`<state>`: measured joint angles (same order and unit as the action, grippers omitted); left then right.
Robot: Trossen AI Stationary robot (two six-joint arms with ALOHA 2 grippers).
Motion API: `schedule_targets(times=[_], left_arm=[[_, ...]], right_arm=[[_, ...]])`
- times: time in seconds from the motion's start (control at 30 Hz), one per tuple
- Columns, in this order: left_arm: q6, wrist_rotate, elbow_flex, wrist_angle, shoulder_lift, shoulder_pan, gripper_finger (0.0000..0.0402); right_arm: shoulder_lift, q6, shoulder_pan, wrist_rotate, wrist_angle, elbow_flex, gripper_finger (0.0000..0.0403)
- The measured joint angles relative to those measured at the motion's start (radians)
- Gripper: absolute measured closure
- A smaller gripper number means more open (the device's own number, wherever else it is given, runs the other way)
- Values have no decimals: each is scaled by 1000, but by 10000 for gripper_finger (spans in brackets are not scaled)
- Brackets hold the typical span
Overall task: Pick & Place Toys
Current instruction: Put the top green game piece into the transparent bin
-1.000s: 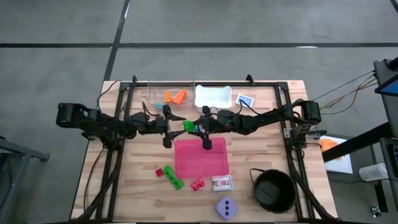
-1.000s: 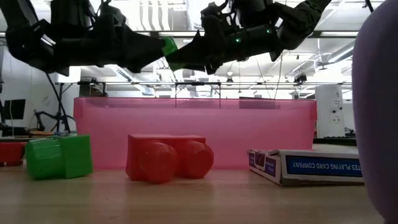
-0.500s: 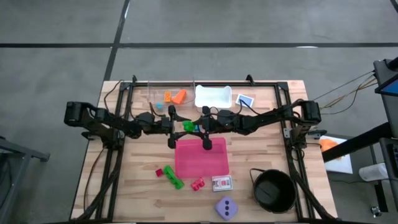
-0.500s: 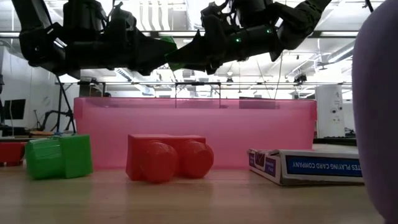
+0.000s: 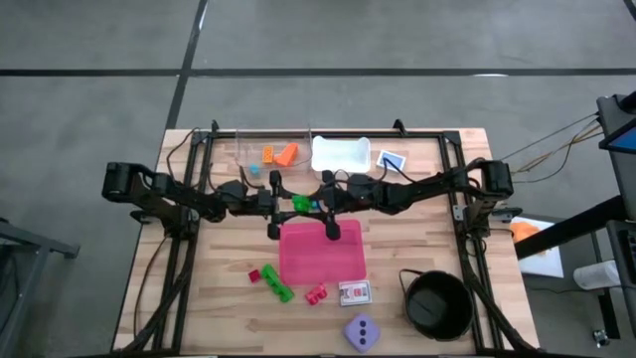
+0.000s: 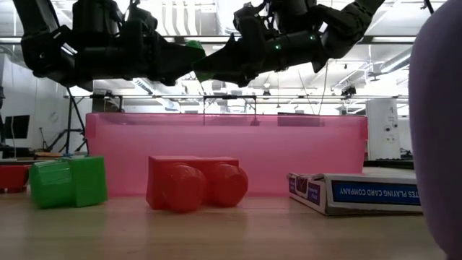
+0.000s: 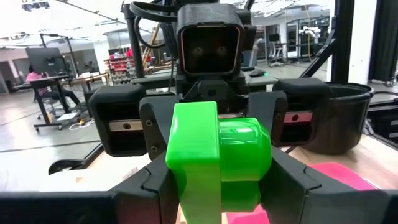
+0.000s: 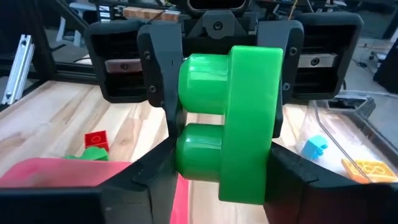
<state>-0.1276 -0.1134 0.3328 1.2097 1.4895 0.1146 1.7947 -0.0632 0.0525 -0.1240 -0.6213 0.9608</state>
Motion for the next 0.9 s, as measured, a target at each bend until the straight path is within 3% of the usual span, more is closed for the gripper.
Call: schedule_targets(times=[0.33, 0.53, 0.9], left_arm=[[-7, -3, 0, -12, 0, 1, 233], [-7, -3, -9, -6, -7, 1, 233], [-23, -8, -13, -168, -137, 2, 233]], right_arm=[[-1, 5, 0, 3, 41, 1, 110], [-1, -28, 11, 3, 63, -9, 102], [-13, -33, 42, -38, -316, -198, 101]])
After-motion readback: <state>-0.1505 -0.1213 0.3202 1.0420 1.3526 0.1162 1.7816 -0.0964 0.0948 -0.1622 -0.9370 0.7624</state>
